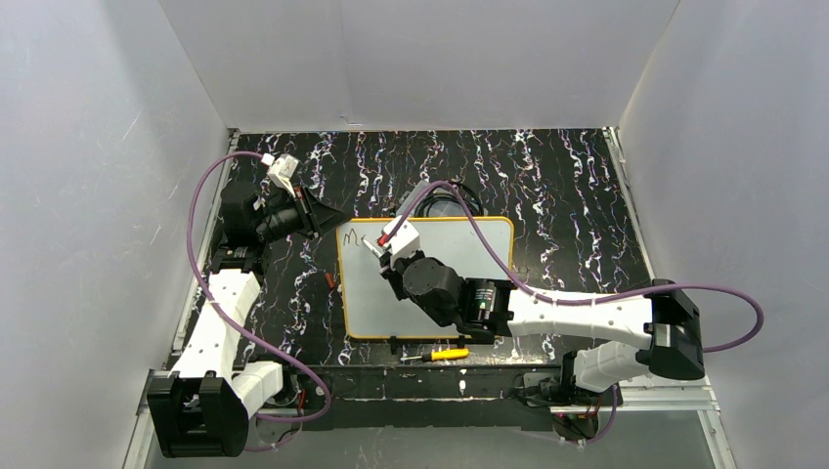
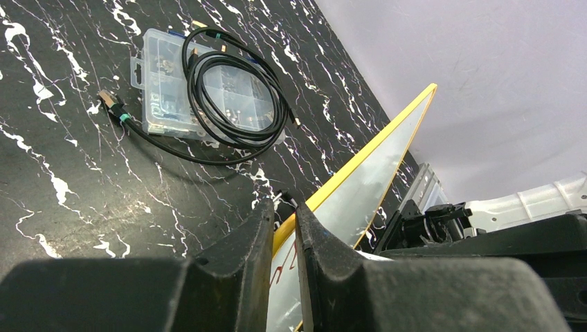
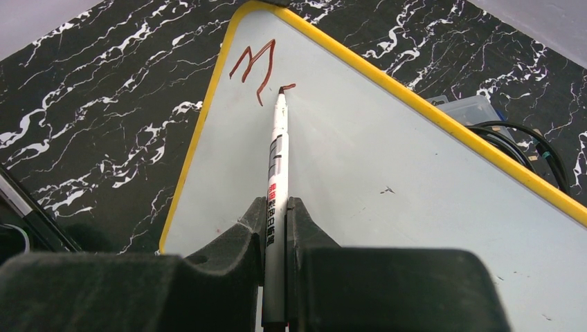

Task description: Write a sentence on the whiteboard

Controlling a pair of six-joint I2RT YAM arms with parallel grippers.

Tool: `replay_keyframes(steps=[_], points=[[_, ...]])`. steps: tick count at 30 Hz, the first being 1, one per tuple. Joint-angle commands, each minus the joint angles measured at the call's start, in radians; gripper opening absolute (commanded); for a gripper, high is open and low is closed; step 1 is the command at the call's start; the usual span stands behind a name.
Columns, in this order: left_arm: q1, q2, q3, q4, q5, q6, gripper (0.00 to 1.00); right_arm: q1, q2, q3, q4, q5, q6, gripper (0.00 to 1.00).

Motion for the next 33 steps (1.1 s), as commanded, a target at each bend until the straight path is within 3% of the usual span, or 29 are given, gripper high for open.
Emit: replay_keyframes(steps=[1, 33], points=[[-0.014, -0.014, 0.001, -0.027, 0.067, 0.007, 0.16, -0.003, 0.016, 0.049, 0.015, 0.031, -0.009, 0.01], [-0.017, -0.012, 0.002, -0.027, 0.068, 0.008, 0.15, -0.002, -0.044, -0.005, -0.072, 0.061, 0.037, 0.01]])
